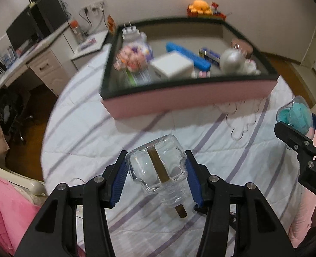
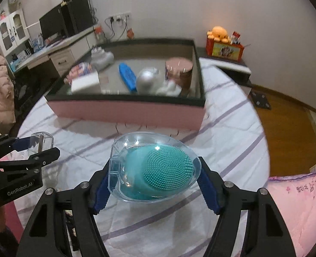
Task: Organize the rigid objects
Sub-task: 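Lift the glass bottle and teal brush case and carry them over the pink box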
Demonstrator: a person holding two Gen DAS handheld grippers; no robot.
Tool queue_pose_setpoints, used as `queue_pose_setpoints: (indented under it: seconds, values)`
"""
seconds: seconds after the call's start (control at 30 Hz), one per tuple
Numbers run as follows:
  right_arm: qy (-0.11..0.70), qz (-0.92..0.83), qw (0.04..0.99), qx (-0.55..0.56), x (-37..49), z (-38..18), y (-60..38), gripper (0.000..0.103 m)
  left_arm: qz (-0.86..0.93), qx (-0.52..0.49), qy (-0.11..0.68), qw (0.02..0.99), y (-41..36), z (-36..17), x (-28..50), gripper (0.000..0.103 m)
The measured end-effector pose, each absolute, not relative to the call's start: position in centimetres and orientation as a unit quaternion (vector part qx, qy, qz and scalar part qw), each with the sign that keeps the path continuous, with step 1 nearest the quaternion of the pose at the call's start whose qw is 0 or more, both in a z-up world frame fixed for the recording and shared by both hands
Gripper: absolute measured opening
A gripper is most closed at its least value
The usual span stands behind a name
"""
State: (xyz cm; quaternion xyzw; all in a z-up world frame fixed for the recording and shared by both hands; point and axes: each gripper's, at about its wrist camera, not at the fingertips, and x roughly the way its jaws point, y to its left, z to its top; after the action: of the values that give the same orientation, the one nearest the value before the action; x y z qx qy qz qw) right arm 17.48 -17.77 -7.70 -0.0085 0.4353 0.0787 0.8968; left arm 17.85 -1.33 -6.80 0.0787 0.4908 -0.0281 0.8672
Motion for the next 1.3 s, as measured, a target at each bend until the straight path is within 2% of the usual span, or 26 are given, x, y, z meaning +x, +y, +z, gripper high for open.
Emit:
queue_pose_setpoints:
  seconds: [0.57, 0.9, 1.3]
  values:
    - [0.283, 0.071, 0.956, -0.006, 11.8, 2.9, -18.0, 0.072, -0.024, 0.062, 0.326, 0.943, 0.0, 4.5, 12.0, 0.052]
    - [0.236, 0.083, 0.968, -0.009, 8.5, 5.4, -17.4, 0.072, -0.015, 0.036, 0.273, 0.961, 1.2, 6.8, 8.7, 0.052]
    - [0.233, 0.085, 0.969, -0.003, 7.6, 5.7, -17.6, 0.072, -0.008, 0.031, 0.274, 0.961, 1.9, 6.7, 8.3, 0.052]
